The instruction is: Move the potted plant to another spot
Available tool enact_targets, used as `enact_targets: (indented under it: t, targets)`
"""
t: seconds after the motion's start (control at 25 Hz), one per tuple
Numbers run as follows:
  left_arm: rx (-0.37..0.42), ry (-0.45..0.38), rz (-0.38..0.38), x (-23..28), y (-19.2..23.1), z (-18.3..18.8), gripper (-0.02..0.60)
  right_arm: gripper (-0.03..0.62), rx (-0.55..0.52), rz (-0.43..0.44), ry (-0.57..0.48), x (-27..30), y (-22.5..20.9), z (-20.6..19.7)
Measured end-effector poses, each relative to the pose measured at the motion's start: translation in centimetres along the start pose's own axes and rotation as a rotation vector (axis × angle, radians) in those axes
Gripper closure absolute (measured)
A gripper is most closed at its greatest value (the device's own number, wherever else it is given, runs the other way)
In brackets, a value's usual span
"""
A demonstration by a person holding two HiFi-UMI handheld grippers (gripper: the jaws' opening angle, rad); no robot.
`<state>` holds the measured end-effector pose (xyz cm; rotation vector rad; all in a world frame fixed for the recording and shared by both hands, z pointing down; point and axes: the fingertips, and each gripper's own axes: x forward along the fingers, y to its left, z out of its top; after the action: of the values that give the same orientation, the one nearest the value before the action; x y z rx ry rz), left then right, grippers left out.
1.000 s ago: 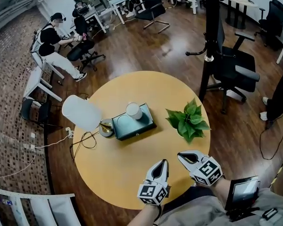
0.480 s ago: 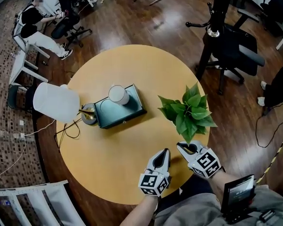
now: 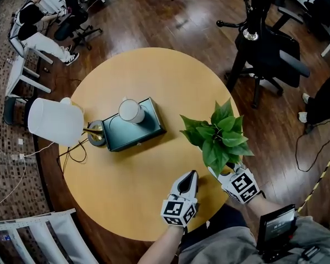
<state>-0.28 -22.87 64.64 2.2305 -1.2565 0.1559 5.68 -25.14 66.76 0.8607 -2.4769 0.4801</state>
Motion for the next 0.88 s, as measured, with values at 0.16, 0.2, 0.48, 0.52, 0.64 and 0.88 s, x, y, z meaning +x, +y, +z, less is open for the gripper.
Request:
enact_targets:
  t: [0.16, 0.2, 0.48, 0.52, 0.64, 0.88]
  targets:
    - [-0.004, -0.002, 0.000, 0.5, -0.1, 0.0, 0.581, 0.319, -0.019, -0.046, 0.006, 0.4, -2.2, -0.2]
    - [-0.004, -0.003, 0.001, 0.5, -0.1, 0.0, 0.581, 0.288, -0.026, -0.053, 0.004, 0.5, -2.7, -0.1]
    - [-0.010, -0.014, 0.022, 0.4, 0.2, 0.4, 0.581, 0.113, -0.049, -0.041, -0.023, 1.9, -5.1, 1.4]
    - [-0.010, -0.016, 0.026, 0.4, 0.2, 0.5, 0.581, 0.096, -0.051, -0.029, -0.025, 2.2, -5.3, 1.4]
    - [-0.010, -0.021, 0.039, 0.2, 0.4, 0.7, 0.581, 0.064, -0.063, 0.001, -0.043, 2.9, -5.4, 2.6]
    - [-0.009, -0.029, 0.056, -0.5, 0.8, 1.0, 0.581, 0.121, -0.063, -0.010, -0.078, 4.0, -5.9, 3.7]
